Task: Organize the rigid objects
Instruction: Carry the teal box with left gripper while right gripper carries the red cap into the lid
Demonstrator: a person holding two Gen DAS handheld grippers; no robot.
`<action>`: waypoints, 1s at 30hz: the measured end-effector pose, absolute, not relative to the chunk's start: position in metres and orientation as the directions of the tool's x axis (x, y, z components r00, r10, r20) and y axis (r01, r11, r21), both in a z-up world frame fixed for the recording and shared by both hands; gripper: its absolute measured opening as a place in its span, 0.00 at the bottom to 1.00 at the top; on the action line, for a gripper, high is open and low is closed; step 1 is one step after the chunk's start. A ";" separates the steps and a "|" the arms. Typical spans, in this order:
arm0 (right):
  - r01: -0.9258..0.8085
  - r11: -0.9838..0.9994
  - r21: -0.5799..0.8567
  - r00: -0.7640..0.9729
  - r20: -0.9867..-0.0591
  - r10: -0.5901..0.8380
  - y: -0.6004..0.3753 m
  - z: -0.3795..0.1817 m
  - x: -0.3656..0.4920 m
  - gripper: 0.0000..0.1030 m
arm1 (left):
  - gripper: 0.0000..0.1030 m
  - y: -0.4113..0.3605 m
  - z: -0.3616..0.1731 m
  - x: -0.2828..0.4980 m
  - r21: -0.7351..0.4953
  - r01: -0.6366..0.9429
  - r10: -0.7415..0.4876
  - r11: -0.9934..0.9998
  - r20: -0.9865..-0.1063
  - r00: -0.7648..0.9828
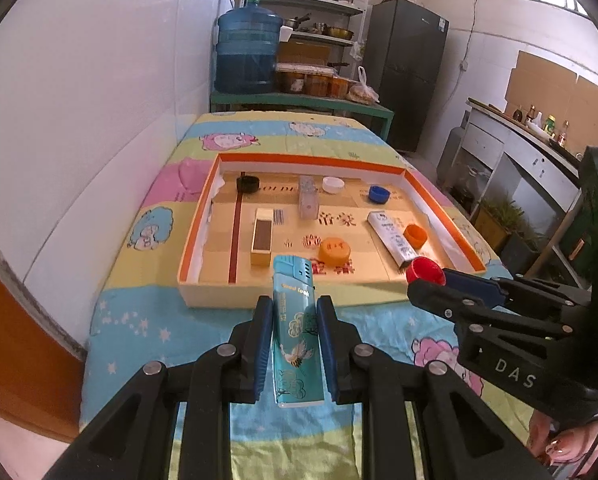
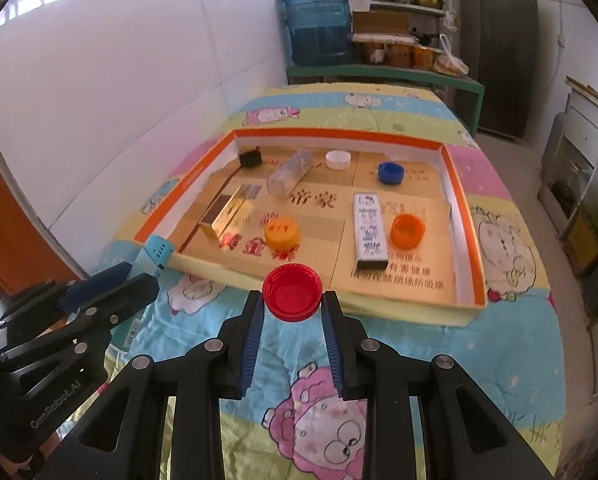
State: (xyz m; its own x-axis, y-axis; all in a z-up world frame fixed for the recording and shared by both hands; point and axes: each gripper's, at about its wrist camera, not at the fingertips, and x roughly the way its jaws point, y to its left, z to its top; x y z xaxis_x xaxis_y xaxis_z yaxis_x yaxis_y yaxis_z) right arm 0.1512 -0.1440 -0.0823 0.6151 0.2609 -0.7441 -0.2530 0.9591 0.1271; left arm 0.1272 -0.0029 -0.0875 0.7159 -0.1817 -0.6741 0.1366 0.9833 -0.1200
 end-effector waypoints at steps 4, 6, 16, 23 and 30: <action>-0.248 0.960 0.128 0.621 -0.739 0.259 -0.150 -0.078 0.158 0.29 | 0.22 -0.004 -0.084 0.134 -0.113 0.131 -0.173 0.985 -0.671 0.721; -0.247 0.960 0.129 0.625 -0.736 0.260 -0.153 -0.076 0.162 0.29 | 0.22 -0.004 -0.083 0.138 -0.115 0.131 -0.174 0.985 -0.673 0.719; -0.245 0.962 0.123 0.636 -0.728 0.255 -0.167 -0.069 0.183 0.29 | 0.22 -0.004 -0.079 0.167 -0.140 0.140 -0.198 0.980 -0.677 0.708; -0.256 0.959 0.119 0.636 -0.726 0.260 -0.170 -0.063 0.209 0.29 | 0.22 0.001 -0.068 0.199 -0.115 0.127 -0.171 0.985 -0.673 0.719; -0.279 0.952 0.130 0.626 -0.727 0.283 -0.165 -0.059 0.243 0.29 | 0.21 0.005 -0.063 0.242 -0.123 0.138 -0.185 0.983 -0.696 0.693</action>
State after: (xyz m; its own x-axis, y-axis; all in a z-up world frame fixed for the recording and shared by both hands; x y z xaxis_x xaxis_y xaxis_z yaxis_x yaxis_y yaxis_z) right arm 0.2435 -0.1652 -0.0595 0.6257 0.2826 -0.7271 -0.2786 0.9515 0.1301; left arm 0.2417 0.0049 -0.0627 0.6934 -0.1850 -0.6964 0.1383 0.9827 -0.1234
